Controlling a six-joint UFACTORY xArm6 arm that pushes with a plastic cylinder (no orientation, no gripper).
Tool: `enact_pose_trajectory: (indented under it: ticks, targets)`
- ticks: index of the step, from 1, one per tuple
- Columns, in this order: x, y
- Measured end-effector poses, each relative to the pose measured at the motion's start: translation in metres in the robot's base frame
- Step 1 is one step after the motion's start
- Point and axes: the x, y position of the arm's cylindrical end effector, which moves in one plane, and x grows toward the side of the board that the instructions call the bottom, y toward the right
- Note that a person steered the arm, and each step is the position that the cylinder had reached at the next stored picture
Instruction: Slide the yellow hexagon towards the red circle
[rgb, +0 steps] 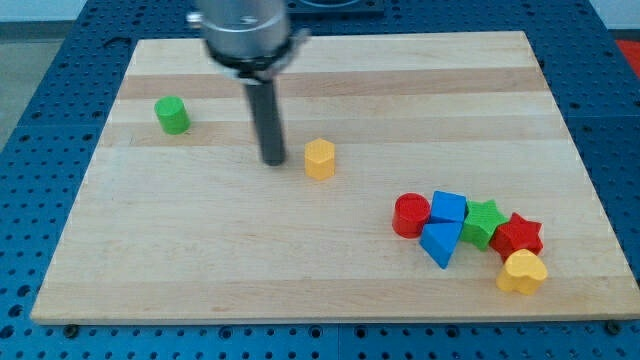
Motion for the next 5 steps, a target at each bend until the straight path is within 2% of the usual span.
enact_pose_trajectory:
  ticks: [1,3,5]
  targets:
    - [0.0,0.049]
    - [0.001,0.095]
    - [0.039,0.113]
